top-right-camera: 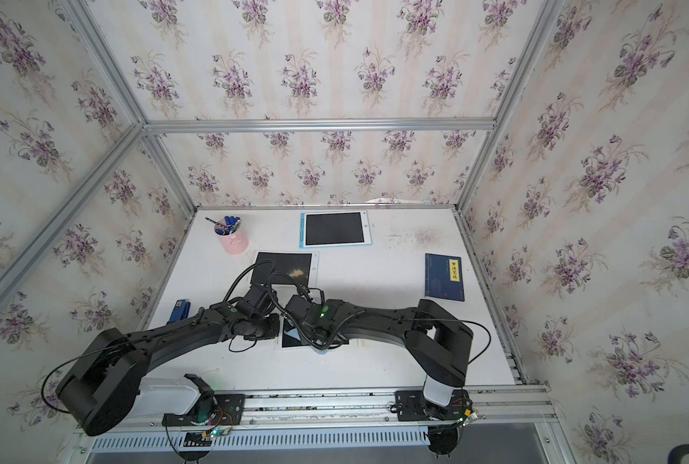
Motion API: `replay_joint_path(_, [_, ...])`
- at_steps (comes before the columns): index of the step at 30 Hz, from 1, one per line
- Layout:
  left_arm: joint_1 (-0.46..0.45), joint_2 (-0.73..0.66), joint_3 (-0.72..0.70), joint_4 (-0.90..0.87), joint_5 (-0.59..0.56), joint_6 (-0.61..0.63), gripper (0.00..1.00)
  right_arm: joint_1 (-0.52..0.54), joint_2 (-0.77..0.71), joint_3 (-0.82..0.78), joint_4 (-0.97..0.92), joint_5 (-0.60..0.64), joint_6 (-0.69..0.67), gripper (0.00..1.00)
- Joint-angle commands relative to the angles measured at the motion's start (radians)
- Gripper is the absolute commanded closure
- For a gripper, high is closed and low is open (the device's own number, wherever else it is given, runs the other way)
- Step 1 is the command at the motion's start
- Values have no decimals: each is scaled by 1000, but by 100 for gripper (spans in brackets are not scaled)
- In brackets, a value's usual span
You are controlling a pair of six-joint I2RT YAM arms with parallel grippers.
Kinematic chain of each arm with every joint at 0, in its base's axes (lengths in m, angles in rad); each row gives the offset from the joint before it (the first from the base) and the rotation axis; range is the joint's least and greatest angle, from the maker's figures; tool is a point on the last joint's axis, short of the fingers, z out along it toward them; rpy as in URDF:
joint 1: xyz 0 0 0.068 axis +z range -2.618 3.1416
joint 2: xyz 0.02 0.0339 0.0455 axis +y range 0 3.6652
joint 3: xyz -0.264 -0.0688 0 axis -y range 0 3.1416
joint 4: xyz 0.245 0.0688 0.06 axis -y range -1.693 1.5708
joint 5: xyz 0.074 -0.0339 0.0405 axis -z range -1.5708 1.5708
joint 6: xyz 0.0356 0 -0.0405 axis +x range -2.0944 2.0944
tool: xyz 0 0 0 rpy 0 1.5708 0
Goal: Wipe the drawing tablet
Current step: Wipe the dirt from the drawing tablet.
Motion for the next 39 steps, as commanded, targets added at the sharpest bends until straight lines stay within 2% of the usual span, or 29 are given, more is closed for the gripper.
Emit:
replay_joint_path(1, [2, 3, -8, -63, -24, 0, 84, -4, 51, -26, -3, -19, 26, 100])
replay_joint_path(5, [5, 2, -11, -62, -22, 5, 84, -62, -22, -192, -70, 79, 75, 100])
replay_joint_path(9, [11, -2, -10, -62, -19, 12, 84, -208, -212, -372, -135, 131, 82, 100])
replay_joint_path(11, [11, -5, -10, -64, -19, 14, 84, -264, -295, -396, -150, 136, 62, 100])
replay_joint_path(13, [13, -11, -12, -65, -19, 15, 84, -272, -350, -362, -154, 136, 45, 100])
replay_joint_path(17, [16, -20, -12, -69, -19, 15, 84, -228, -300, -222, -114, 74, 16, 100])
replay_joint_path(20, [16, -28, -12, -76, -20, 12, 84, -147, -178, -78, -114, 106, 9, 100])
replay_joint_path(24, [18, -33, -14, -76, -20, 9, 83, -63, -35, 28, -68, 31, 6, 100])
replay_joint_path(28, [19, -21, -6, -72, -16, 9, 83, 15, 12, 14, -34, -40, 12, 100])
replay_joint_path(32, [21, -15, -6, -69, -16, 14, 83, 22, -58, -155, -54, -35, 60, 100])
replay_joint_path(35, [23, -18, -12, -64, -14, 17, 83, -35, -166, -295, -136, 29, 106, 100])
replay_joint_path(39, [25, -25, -13, -68, -11, 21, 83, -233, -385, -397, -195, 8, 99, 100])
